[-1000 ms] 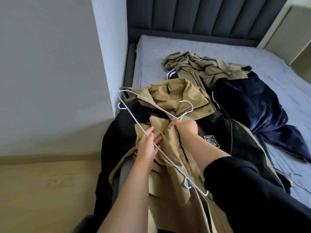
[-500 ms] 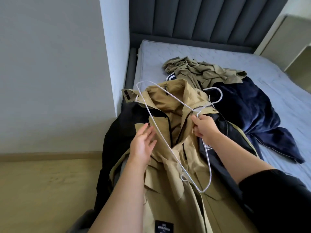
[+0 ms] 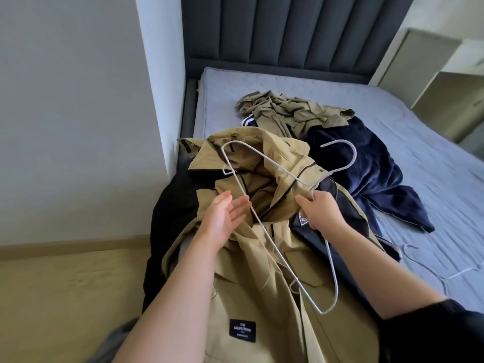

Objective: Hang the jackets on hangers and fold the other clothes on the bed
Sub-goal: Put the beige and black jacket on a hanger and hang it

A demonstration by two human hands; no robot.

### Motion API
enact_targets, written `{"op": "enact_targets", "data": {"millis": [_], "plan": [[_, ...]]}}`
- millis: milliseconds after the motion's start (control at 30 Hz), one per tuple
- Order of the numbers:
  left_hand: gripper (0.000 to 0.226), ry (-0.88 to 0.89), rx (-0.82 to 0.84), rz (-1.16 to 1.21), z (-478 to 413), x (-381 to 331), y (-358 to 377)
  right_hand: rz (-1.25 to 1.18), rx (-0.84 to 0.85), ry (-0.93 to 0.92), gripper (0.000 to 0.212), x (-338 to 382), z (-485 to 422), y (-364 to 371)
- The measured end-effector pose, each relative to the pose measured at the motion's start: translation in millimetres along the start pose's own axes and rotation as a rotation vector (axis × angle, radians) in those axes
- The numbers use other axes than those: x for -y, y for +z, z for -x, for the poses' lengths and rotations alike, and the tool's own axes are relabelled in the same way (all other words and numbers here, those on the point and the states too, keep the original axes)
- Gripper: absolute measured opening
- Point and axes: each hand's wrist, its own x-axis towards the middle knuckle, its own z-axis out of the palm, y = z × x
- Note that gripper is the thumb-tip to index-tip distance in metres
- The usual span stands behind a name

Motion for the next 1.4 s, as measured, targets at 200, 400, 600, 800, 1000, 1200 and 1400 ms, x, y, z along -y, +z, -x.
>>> {"op": "enact_targets", "data": {"millis": [200, 400, 600, 800, 1000, 1200, 1400], "plan": [[0.034, -0.047, -0.05, -0.124, -1.7, 9.6, -4.9, 0.031, -0.292, -0.206, 0.032, 15.0, 5.0, -4.8], [0.023, -0.002, -0.098, -0.29, -17.5, 13.4, -8.5, -0.111, -0.408, -0.238, 0.025, 41.6, -44.0, -18.7], [0.034, 0.114, -0.181, -0.657, -37.6, 12.8, -4.1, 0.151, -0.341, 0.069, 0.018, -10.2, -108.7, -0.7], [0.044, 0.091, -0.257, -0.524, -82.0, -3.7, -5.5, 0.352, -0.316, 0.146, 0.03, -62.5, -124.8, 28.3], [0.043, -0.14, -0.335, -0.103, -128.7, -26.4, 1.8, 0.623, -0.261, 0.153, 0.037, -116.7, -123.6, 42.5], [0.028, -0.17, -0.445, -0.215, -154.1, -43.0, -4.4, 0.663, -0.069, 0.224, 0.045, -148.7, -110.9, 63.4], [0.029, 0.022, -0.417, -0.058, -157.6, -52.2, -6.4, 0.608, 0.008, 0.262, 0.045, -141.0, -111.0, 53.6]]}}
